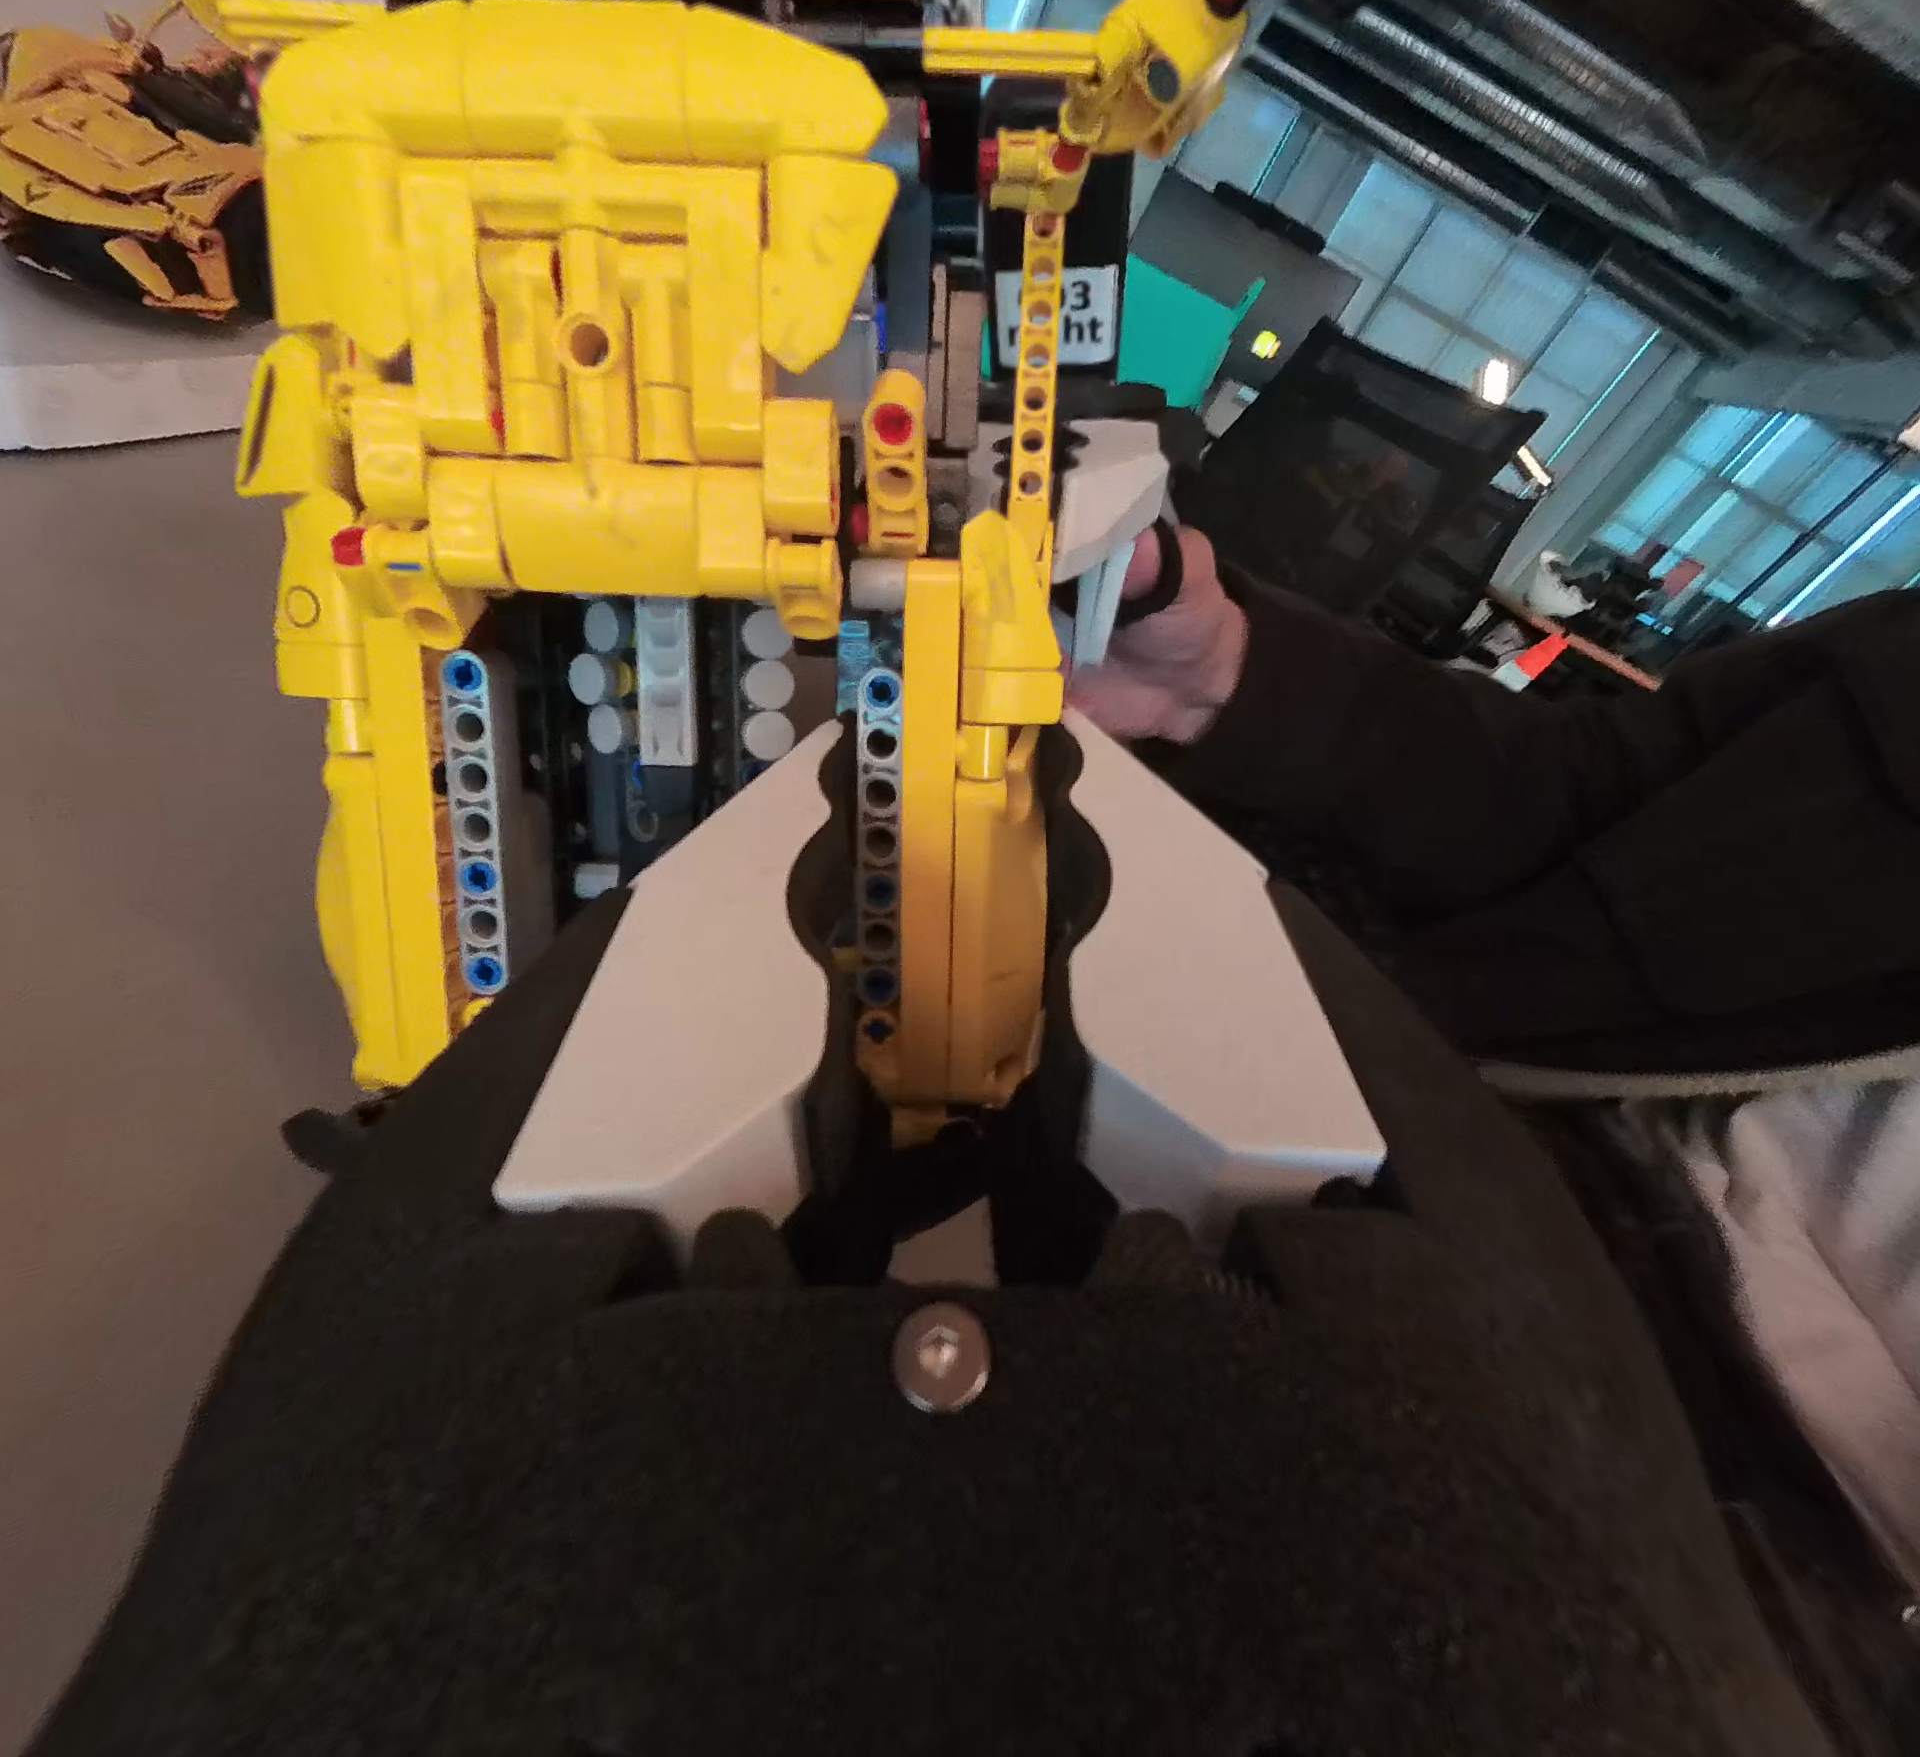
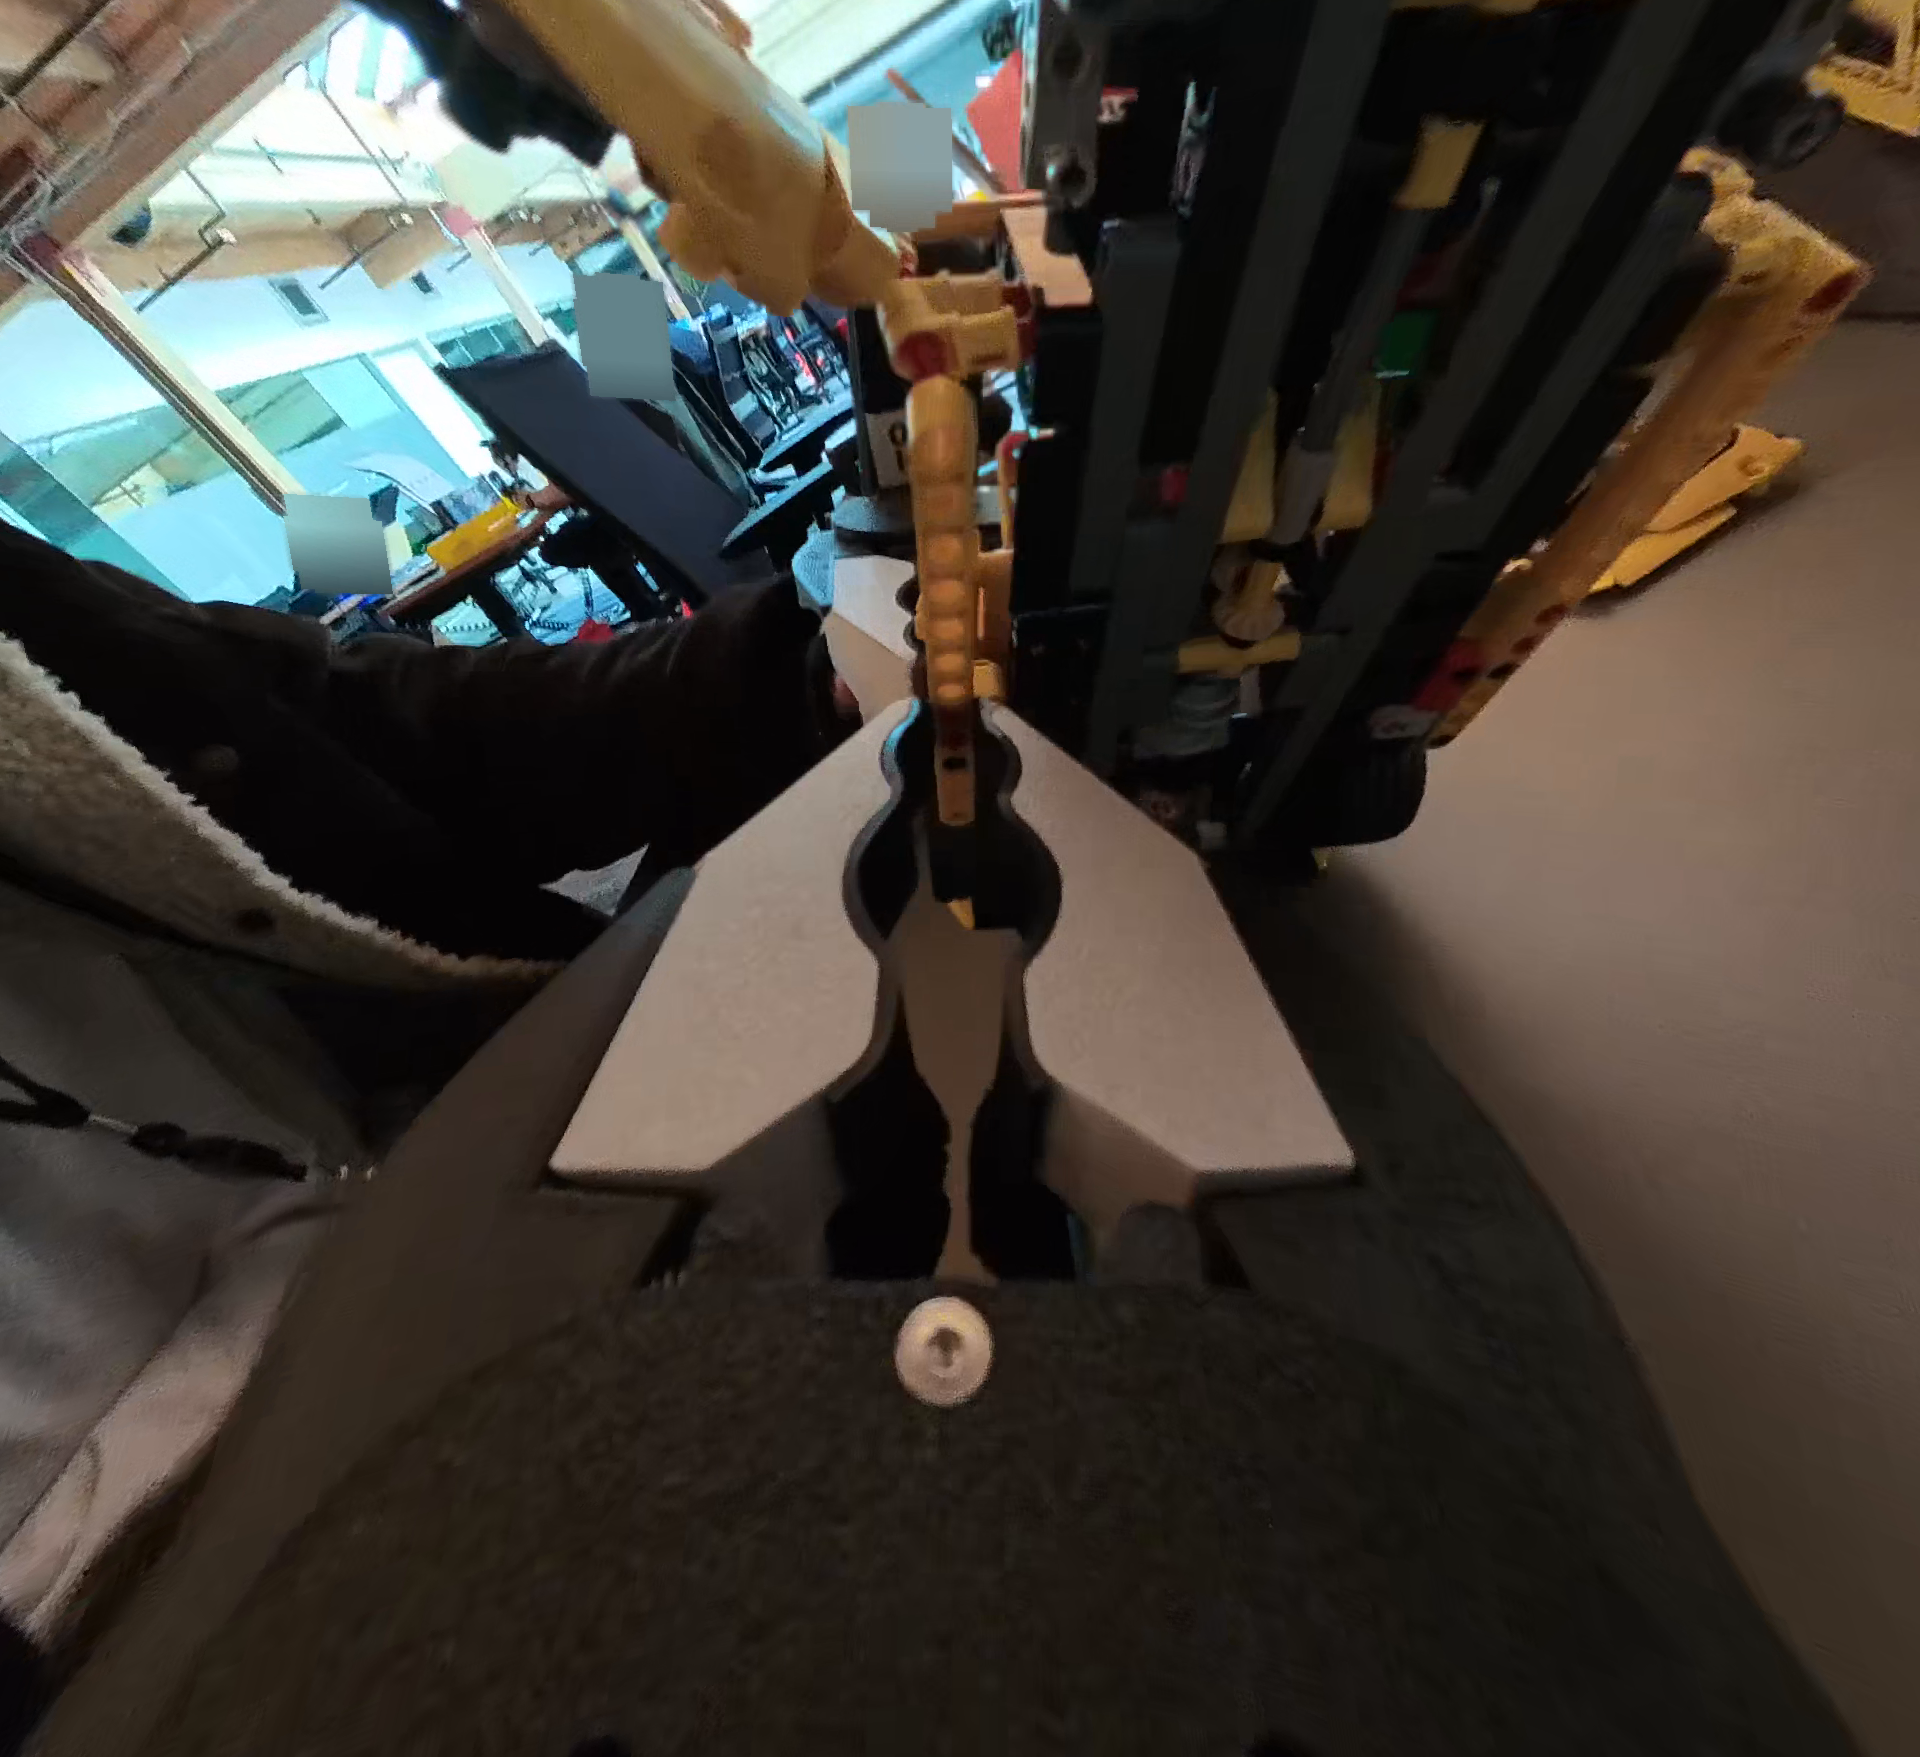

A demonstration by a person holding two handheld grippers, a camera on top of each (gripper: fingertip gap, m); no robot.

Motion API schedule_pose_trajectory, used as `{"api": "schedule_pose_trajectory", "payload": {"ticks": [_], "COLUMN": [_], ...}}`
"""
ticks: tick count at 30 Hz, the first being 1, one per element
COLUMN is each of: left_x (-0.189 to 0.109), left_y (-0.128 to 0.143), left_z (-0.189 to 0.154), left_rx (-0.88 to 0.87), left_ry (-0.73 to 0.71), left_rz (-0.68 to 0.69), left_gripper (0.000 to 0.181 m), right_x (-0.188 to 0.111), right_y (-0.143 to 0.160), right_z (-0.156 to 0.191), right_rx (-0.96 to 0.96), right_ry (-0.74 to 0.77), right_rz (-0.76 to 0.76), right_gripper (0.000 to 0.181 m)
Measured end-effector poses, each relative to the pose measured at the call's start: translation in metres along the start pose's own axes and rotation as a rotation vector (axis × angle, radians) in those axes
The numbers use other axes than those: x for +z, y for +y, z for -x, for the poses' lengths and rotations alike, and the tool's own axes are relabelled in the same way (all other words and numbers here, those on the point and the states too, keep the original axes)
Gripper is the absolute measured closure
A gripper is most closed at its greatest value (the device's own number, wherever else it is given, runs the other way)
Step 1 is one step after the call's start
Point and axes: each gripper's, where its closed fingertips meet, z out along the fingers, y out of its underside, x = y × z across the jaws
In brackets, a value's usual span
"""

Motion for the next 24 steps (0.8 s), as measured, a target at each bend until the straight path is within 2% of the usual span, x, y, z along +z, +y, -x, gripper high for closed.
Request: {"api": "schedule_pose_trajectory", "payload": {"ticks": [4, 7, 9, 15, 19, 24], "left_x": [-0.001, -0.025, -0.036, -0.026, -0.016, -0.002], "left_y": [0.001, -0.015, -0.021, -0.013, -0.014, 0.012], "left_z": [0.0, 0.018, 0.024, 0.024, 0.029, 0.025], "left_rx": [0.01, -0.09, -0.13, -0.023, 0.038, 0.223], "left_ry": [-0.003, -0.035, -0.027, -0.084, -0.134, -0.198], "left_rz": [0.006, -0.117, -0.158, -0.061, -0.009, 0.168], "left_gripper": [0.148, 0.148, 0.149, 0.149, 0.149, 0.149], "right_x": [-0.009, -0.054, -0.074, -0.071, -0.07, -0.066], "right_y": [0.008, -0.006, -0.012, -0.031, -0.031, -0.029], "right_z": [-0.001, -0.018, -0.022, -0.012, -0.012, -0.018], "right_rx": [-0.003, 0.038, 0.024, 0.059, 0.074, 0.07], "right_ry": [0.002, 0.072, 0.107, 0.037, 0.05, 0.111], "right_rz": [0.042, -0.064, -0.087, -0.18, -0.194, -0.206], "right_gripper": [0.175, 0.174, 0.174, 0.174, 0.175, 0.175]}}
